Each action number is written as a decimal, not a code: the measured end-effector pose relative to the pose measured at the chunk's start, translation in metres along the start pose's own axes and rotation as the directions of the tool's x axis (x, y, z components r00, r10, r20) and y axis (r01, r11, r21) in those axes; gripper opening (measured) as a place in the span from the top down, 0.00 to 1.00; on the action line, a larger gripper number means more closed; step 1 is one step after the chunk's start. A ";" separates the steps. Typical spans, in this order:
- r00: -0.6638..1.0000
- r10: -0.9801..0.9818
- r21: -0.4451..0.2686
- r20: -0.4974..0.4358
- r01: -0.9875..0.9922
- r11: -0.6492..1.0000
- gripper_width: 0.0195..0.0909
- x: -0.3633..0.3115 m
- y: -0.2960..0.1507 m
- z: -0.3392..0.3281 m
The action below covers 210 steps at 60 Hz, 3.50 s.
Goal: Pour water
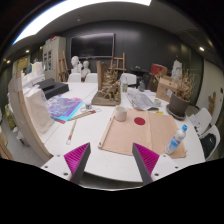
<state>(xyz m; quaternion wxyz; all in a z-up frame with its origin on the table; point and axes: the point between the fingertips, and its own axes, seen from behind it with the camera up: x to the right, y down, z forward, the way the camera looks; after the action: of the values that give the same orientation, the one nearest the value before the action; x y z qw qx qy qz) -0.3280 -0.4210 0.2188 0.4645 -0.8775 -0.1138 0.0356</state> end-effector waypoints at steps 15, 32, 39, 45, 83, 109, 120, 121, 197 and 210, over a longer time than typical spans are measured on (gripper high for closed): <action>0.997 0.055 -0.007 -0.045 -0.055 0.998 0.07 0.090 0.037 0.003; 0.982 0.058 0.041 -0.178 -0.052 0.998 0.06 0.254 0.096 0.030; 0.977 0.066 0.088 -0.200 -0.050 0.995 0.07 0.304 0.099 0.060; 0.977 0.089 0.135 -0.195 -0.063 0.989 0.07 0.331 0.091 0.096; 0.976 0.120 0.230 -0.182 -0.077 0.970 0.72 0.364 0.077 0.207; 0.947 0.068 0.205 -0.315 -0.002 0.979 0.79 0.370 0.027 0.194; 0.849 -0.150 0.145 -0.506 0.255 0.956 0.79 0.371 -0.068 0.200; 0.835 -0.176 0.136 -0.522 0.285 0.949 0.79 0.369 -0.078 0.202; 0.765 -0.424 0.043 -0.485 0.505 0.862 0.79 0.224 -0.199 0.363; 0.962 0.017 0.175 -0.272 0.032 0.984 0.78 0.221 -0.147 0.397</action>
<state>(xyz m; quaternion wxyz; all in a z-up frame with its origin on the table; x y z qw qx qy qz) -0.2041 0.0304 0.1247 0.5524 -0.8285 -0.0485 -0.0773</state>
